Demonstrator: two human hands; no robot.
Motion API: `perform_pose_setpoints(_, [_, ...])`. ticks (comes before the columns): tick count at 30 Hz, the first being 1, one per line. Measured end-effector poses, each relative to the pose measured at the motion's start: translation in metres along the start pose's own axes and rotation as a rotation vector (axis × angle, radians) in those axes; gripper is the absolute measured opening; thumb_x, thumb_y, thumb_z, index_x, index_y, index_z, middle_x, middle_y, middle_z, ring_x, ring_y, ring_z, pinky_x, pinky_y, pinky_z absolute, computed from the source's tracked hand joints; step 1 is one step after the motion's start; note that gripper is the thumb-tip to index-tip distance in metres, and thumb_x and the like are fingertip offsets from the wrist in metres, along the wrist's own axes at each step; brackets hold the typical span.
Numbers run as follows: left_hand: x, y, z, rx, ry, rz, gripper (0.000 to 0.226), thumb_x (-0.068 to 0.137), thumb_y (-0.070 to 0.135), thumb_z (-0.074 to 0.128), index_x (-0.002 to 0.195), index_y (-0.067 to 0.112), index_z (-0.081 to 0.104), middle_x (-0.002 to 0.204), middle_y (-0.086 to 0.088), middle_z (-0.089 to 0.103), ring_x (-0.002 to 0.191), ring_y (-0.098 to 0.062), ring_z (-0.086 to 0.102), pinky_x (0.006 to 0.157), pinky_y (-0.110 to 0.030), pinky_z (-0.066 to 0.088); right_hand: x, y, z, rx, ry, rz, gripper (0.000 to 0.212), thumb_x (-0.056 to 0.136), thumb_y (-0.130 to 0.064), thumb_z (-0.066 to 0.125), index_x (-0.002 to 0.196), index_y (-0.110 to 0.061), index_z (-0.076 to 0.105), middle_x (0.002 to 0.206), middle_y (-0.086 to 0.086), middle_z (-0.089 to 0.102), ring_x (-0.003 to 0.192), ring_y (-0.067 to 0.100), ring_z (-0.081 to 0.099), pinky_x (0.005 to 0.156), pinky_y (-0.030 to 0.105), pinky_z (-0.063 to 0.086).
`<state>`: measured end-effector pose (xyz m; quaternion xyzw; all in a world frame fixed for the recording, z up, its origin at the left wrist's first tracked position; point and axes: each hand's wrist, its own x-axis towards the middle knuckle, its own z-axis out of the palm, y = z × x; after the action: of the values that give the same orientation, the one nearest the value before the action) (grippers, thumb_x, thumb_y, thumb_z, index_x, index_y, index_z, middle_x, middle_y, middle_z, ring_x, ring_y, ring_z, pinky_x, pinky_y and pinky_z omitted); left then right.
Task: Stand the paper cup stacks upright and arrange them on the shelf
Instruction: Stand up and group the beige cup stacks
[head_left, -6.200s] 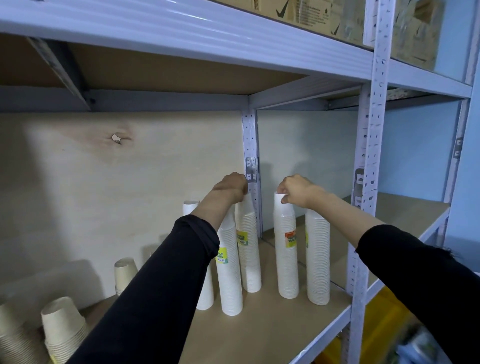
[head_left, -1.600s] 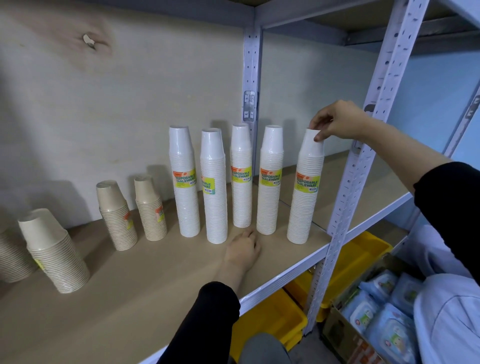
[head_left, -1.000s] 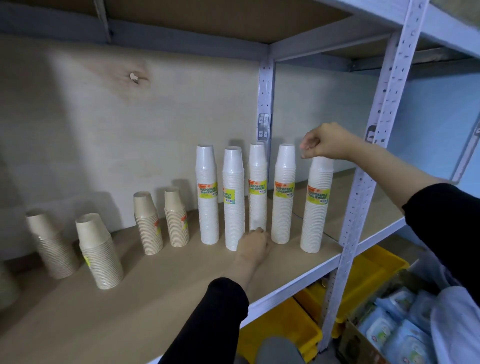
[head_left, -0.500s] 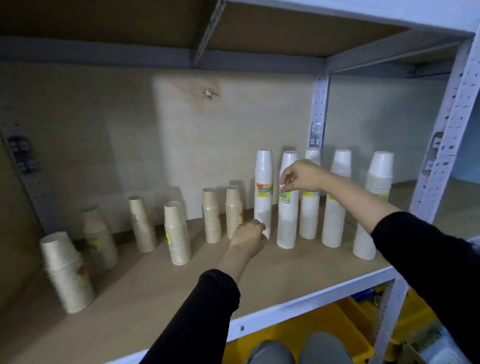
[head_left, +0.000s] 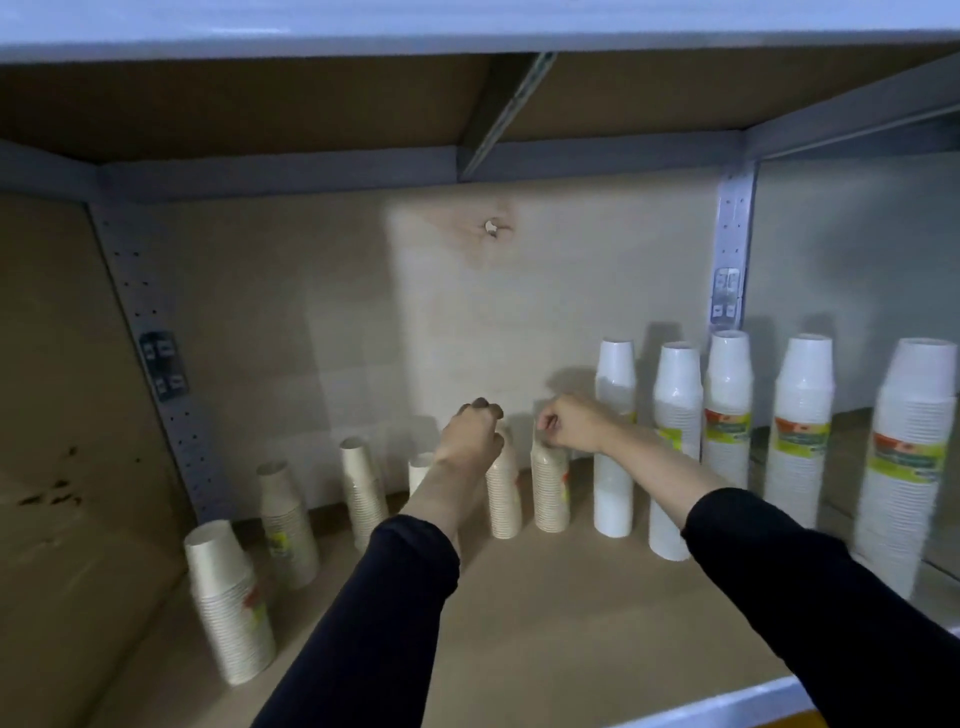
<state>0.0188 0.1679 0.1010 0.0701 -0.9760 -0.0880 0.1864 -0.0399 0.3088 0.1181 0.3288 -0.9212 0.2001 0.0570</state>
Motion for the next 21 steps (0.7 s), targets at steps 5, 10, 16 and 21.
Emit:
perform_pose_setpoints(5, [0.029,-0.001,-0.001,-0.047,-0.010,-0.031,0.040,0.091,0.008,0.050,0.131,0.010,0.053,0.134,-0.009,0.052,0.124,-0.026,0.050,0.102,-0.034,0.042,0.022,0.006,0.007,-0.064,0.014,0.030,0.029,0.086,-0.010,0.054,0.114,-0.008,0.062,0.126,0.011,0.057,0.121,0.026,0.047,0.097,0.028,0.039])
perform_pose_setpoints(10, [0.048,0.002,0.010,-0.028,-0.092,-0.090,0.036,0.092,0.020,0.055,0.126,0.008,0.057,0.133,-0.010,0.054,0.123,-0.026,0.050,0.100,-0.032,0.042,0.041,0.012,0.014,-0.081,-0.021,0.087,0.033,0.088,-0.011,0.057,0.120,-0.005,0.059,0.127,0.014,0.055,0.116,0.028,0.053,0.098,0.034,0.044])
perform_pose_setpoints(16, [0.057,-0.001,0.025,0.007,-0.148,-0.170,0.032,0.089,0.020,0.058,0.116,0.003,0.062,0.124,-0.014,0.060,0.116,-0.028,0.056,0.091,-0.032,0.048,0.057,0.018,0.025,-0.115,-0.101,0.133,0.027,0.087,-0.006,0.057,0.113,-0.001,0.063,0.120,0.017,0.060,0.110,0.030,0.058,0.095,0.034,0.048])
perform_pose_setpoints(21, [0.059,-0.002,0.025,0.028,-0.144,-0.135,0.028,0.090,0.012,0.051,0.114,0.004,0.065,0.121,-0.015,0.061,0.113,-0.030,0.057,0.090,-0.033,0.049,0.062,0.018,0.028,-0.135,-0.064,0.157,0.026,0.087,-0.006,0.057,0.111,0.000,0.064,0.119,0.017,0.061,0.109,0.031,0.059,0.090,0.031,0.047])
